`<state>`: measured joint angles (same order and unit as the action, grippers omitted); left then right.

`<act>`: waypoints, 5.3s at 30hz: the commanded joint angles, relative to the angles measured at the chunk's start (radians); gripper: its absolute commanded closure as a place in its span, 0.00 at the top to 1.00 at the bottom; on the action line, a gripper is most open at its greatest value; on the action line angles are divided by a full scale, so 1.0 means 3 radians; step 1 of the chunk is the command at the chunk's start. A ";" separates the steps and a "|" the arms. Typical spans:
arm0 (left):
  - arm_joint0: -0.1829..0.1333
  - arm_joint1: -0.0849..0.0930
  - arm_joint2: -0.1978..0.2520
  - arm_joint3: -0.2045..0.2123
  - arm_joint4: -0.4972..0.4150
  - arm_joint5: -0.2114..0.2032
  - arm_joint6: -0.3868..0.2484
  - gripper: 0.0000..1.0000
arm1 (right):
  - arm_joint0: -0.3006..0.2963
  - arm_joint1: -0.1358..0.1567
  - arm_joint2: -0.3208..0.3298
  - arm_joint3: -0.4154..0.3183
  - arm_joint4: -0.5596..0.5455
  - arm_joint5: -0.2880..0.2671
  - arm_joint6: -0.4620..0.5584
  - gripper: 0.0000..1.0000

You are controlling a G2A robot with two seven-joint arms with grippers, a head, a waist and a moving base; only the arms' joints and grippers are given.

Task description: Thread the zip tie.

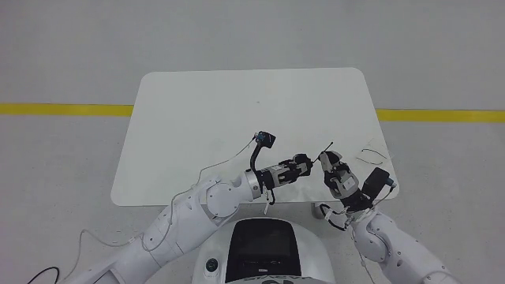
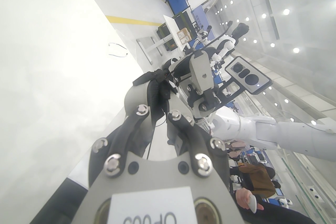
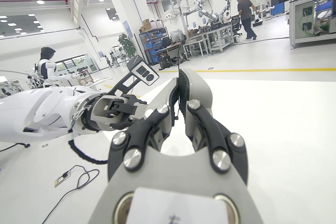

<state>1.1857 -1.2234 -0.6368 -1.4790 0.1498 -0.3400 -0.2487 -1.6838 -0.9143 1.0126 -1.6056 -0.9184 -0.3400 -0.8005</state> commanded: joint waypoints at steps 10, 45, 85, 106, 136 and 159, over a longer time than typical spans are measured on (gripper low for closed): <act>0.0000 0.0000 0.0000 0.0000 0.0000 0.0000 0.0000 0.00 | 0.0000 0.0001 -0.0002 -0.0016 -0.0020 0.0000 -0.0037 0.00; 0.0000 0.0000 0.0000 0.0000 0.0000 0.0000 0.0000 0.00 | 0.0051 -0.0020 -0.0043 0.0044 0.0006 0.0000 -0.0015 0.00; 0.0000 0.0000 0.0000 0.0000 0.0000 0.0000 0.0000 0.00 | 0.0060 0.0060 -0.0103 0.0077 0.0091 0.0000 -0.0055 0.00; 0.0000 0.0000 0.0000 0.0000 0.0000 0.0000 0.0000 0.00 | 0.0117 0.0041 -0.0170 0.0145 0.0125 0.0000 0.0002 0.00; 0.0000 0.0000 0.0000 0.0000 0.0000 0.0000 0.0000 0.00 | 0.0152 0.0004 -0.0246 0.0228 0.0082 0.0000 -0.0010 0.00; 0.0000 0.0000 0.0000 0.0000 0.0000 0.0000 0.0000 0.00 | -0.0215 0.0136 0.0038 0.0102 -0.0391 0.0000 -0.0530 1.00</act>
<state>1.1857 -1.2234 -0.6368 -1.4790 0.1498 -0.3400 -0.2487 -1.7482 -0.8734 1.0239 -1.5749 -1.0355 -0.3400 -0.9594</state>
